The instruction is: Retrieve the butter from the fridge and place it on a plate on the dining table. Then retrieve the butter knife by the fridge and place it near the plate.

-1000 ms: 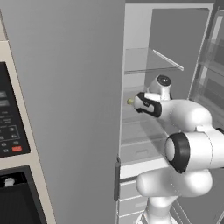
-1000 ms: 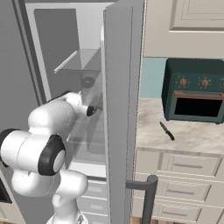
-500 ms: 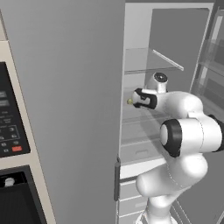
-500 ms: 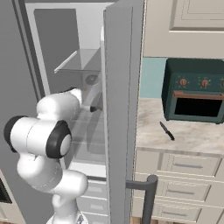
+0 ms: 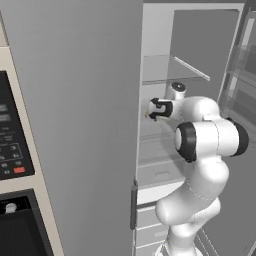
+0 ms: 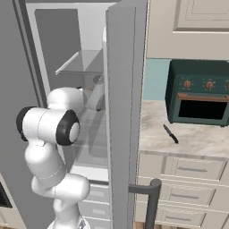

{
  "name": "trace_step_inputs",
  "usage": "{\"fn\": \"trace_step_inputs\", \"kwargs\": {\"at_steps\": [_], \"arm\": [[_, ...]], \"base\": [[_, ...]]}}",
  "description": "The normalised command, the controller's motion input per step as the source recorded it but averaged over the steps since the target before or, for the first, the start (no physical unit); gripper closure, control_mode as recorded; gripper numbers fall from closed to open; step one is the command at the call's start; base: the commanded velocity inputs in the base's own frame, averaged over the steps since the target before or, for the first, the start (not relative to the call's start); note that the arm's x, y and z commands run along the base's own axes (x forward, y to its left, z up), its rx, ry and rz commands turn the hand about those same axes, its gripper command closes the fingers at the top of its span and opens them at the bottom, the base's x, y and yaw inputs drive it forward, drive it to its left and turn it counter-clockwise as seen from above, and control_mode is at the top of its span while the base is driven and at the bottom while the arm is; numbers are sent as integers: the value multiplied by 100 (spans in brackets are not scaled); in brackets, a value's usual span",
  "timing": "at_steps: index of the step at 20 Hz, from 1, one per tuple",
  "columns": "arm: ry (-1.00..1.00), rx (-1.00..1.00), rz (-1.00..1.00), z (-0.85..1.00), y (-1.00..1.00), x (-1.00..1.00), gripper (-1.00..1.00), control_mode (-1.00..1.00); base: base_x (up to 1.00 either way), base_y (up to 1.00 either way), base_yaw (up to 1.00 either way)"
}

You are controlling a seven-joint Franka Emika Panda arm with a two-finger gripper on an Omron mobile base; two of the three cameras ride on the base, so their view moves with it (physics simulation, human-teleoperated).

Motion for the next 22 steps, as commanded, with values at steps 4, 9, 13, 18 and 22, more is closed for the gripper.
{"fn": "trace_step_inputs", "kwargs": {"at_steps": [4,9,13,18,22], "arm": [[5,0,2,-16,3,0,-100,-100],[0,0,1,-2,14,-14,100,-100],[-4,0,1,0,19,-14,100,-100],[-6,0,0,0,14,-10,100,-100],[-2,0,-4,0,2,-35,100,-100]], "base": [[0,0,0],[0,0,0],[0,0,0],[0,0,0],[0,0,0]]}}
